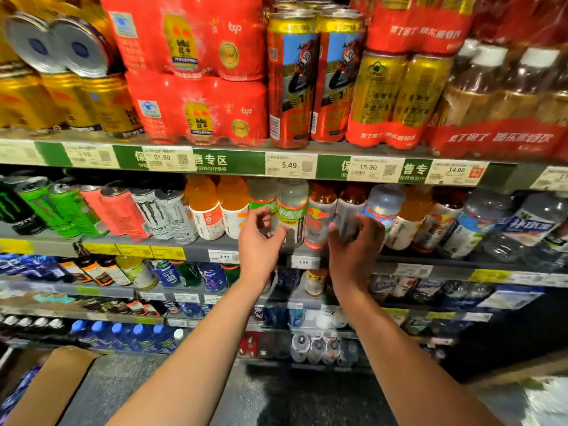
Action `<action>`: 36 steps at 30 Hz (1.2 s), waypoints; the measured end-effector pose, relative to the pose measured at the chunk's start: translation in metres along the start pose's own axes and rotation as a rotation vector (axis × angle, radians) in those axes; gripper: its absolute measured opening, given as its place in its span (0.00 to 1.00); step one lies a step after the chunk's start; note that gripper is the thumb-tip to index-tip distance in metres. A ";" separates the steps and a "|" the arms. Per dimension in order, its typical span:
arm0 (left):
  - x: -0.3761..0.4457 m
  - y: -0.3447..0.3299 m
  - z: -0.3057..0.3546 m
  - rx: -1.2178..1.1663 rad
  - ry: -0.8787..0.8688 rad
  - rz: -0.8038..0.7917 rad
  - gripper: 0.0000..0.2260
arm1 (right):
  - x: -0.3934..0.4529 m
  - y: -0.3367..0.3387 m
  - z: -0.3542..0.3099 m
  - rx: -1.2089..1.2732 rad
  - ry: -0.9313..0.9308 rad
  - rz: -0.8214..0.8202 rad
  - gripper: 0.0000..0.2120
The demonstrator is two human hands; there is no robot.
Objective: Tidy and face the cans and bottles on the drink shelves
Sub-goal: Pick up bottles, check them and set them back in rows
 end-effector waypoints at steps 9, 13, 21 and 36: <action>-0.014 -0.053 0.000 -0.020 -0.087 -0.098 0.17 | 0.064 0.046 0.065 -0.185 -0.184 0.017 0.31; -0.014 -0.064 0.005 -0.028 -0.055 -0.059 0.17 | 0.086 0.051 0.068 -0.212 -0.129 0.003 0.26; -0.015 -0.061 0.008 0.015 -0.048 -0.057 0.16 | 0.103 0.052 0.077 -0.214 -0.072 -0.065 0.13; -0.020 -0.045 -0.003 -0.041 -0.007 -0.089 0.15 | 0.079 0.078 0.076 -0.286 -0.124 -0.129 0.33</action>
Point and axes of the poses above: each hand's wrist, its own x-axis towards the middle knuckle, its own y-axis out of the back of the hand, z = x × y, the point moved 2 cm from there along x, towards the middle knuckle, and after that the axes turned 13 degrees about -x, right-handed, at the moved point
